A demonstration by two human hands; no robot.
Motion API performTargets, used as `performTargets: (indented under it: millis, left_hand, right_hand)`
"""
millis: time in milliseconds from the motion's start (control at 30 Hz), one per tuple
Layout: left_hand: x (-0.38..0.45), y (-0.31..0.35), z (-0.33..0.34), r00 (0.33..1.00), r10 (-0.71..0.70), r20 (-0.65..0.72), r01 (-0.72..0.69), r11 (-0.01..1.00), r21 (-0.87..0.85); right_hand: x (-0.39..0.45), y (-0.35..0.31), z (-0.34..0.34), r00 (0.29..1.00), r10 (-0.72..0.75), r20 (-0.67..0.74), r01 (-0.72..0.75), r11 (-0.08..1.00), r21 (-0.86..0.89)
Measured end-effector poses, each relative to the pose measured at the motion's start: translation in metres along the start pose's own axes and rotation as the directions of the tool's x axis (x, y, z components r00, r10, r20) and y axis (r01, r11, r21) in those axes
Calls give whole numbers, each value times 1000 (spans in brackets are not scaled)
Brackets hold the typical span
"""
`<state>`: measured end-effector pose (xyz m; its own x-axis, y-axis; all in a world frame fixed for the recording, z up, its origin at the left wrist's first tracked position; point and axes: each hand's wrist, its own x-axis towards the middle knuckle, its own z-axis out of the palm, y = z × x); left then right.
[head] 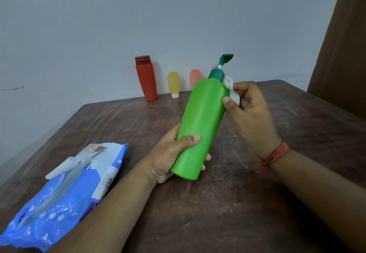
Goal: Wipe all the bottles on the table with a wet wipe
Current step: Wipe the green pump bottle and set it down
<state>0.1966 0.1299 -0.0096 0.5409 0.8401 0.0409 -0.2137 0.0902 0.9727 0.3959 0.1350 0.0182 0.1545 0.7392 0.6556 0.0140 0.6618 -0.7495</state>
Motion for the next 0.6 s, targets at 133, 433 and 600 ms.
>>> performTargets:
  millis: [133, 433, 600]
  left_hand:
    - [3, 1, 0, 998, 36, -56, -38, 998, -44]
    - [4, 2, -2, 996, 48, -81, -53, 996, -68]
    - [4, 2, -4, 994, 41, -101, -48, 996, -72]
  right_hand:
    - [-8, 8, -2, 986, -150, 71, 166, 894, -416]
    - [-15, 0, 10, 839, -298, 456, 539, 576, -615]
    - [-19, -1, 6, 871, -244, 426, 474, 644, -600]
